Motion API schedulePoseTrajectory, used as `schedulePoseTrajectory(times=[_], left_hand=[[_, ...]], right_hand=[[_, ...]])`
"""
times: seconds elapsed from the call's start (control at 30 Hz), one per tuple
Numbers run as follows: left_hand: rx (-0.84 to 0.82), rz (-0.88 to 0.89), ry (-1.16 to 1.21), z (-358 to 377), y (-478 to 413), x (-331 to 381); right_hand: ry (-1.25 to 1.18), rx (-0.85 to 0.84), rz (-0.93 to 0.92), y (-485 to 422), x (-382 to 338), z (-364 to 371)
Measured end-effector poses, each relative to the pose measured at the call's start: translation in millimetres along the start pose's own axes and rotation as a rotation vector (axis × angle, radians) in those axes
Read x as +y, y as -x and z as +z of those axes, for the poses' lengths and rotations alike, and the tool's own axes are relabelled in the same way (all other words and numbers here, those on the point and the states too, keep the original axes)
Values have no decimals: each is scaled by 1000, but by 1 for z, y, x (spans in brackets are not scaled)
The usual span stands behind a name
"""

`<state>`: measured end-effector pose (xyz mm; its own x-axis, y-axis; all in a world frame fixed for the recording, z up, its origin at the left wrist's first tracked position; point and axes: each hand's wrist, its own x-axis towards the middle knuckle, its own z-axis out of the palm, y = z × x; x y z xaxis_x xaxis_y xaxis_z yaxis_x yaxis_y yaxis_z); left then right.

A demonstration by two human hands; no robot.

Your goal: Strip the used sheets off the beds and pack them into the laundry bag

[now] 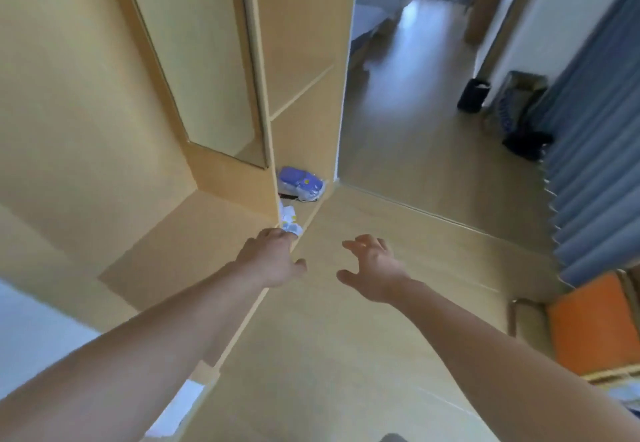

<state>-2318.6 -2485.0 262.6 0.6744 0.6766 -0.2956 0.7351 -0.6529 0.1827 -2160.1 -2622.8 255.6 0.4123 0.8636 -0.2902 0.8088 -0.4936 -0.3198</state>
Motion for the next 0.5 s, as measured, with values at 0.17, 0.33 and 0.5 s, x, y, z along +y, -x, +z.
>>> schedulePoseTrajectory(times=[0.17, 0.33, 0.5], left_hand=[[1, 260, -44, -32, -117, 92], [20, 340, -74, -55, -220, 169], [56, 349, -90, -88, -312, 221]], right_hand=[[-38, 101, 175, -47, 84, -51], [-47, 151, 264, -110, 173, -103], [-48, 193, 269, -175, 240, -167]])
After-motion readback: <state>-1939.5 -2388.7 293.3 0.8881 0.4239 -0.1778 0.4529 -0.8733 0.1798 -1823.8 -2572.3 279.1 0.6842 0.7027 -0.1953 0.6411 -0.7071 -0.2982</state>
